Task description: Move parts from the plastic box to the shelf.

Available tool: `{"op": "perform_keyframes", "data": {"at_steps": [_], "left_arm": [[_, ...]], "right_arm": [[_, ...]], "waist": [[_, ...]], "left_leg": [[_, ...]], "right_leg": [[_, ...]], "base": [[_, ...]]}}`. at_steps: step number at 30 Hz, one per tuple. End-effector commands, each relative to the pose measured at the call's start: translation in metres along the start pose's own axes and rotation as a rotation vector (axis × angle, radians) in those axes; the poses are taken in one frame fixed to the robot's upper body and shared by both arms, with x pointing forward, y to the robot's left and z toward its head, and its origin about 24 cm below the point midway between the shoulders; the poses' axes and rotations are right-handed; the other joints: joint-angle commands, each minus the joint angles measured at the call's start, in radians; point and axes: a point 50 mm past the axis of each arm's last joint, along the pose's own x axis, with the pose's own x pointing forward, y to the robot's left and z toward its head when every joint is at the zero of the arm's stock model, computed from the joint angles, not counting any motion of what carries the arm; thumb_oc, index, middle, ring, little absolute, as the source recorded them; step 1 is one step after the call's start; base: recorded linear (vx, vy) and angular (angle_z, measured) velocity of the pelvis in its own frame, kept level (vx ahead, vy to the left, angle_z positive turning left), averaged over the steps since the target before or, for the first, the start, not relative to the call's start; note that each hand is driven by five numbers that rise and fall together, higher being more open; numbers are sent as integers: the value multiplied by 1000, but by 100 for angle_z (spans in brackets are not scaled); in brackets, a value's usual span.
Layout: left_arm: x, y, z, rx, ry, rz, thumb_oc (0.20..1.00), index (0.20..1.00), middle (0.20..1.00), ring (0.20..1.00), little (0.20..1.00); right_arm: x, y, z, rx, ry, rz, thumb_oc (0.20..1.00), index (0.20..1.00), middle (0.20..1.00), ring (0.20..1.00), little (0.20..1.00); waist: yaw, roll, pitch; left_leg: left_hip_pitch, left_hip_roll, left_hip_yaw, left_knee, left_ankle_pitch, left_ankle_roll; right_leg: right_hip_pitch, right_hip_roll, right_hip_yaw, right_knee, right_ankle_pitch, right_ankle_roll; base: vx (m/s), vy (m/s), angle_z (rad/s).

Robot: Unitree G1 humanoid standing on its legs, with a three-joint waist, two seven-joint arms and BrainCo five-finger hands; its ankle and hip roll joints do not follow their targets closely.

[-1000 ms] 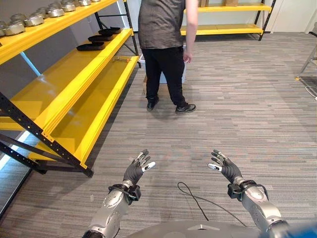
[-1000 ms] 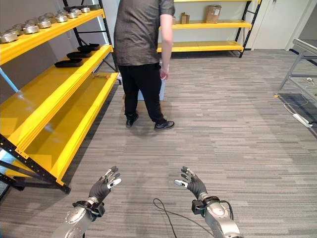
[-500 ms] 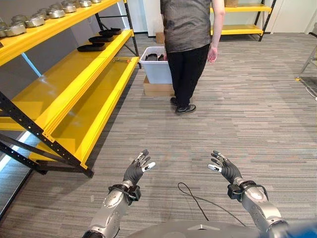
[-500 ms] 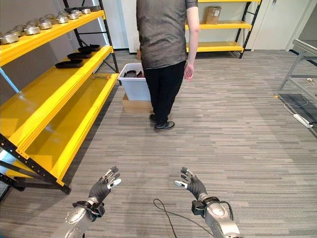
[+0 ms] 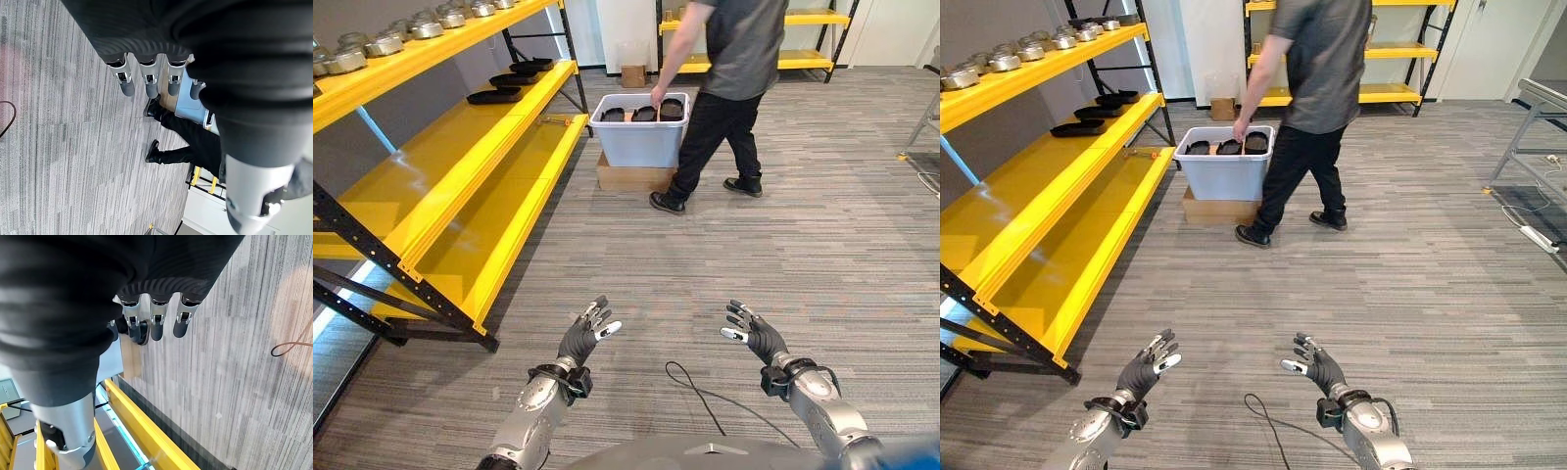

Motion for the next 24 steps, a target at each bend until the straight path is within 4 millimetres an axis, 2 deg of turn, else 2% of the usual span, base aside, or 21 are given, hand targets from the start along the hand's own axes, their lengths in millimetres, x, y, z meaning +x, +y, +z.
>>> {"op": "perform_keyframes", "data": {"at_steps": [1,14,21,24], "left_arm": [[8,0,12,12,-66,-2,1000,1000,1000,1000,1000],[8,-1,11,-3,-70,-5,1000,1000,1000,1000,1000],[7,1,14,4,-79,2,1000,1000,1000,1000,1000],[8,1,17,8,-88,-1,1000,1000,1000,1000,1000]], "right_arm": [[2,7,6,15,-52,33,1000,1000,1000,1000,1000],[2,6,9,22,-68,29,1000,1000,1000,1000,1000],[3,5,9,19,-63,24,1000,1000,1000,1000,1000],[5,6,11,21,-70,25,1000,1000,1000,1000,1000]], "waist": [[4,-38,-33],[5,-41,-27],[15,-43,-23],[18,-42,-17]], "left_leg": [[28,67,-7,6,-84,-51],[22,63,-5,6,-87,-49],[23,52,8,14,-100,-35],[11,41,7,37,-115,-22]], "right_leg": [[-49,-104,-27,8,57,89],[-53,-109,-29,5,59,94],[-63,-123,-15,22,60,106],[-81,-138,-14,66,49,112]], "base": [[0,0,0],[2,3,0],[16,40,-2],[12,81,-6]]}}
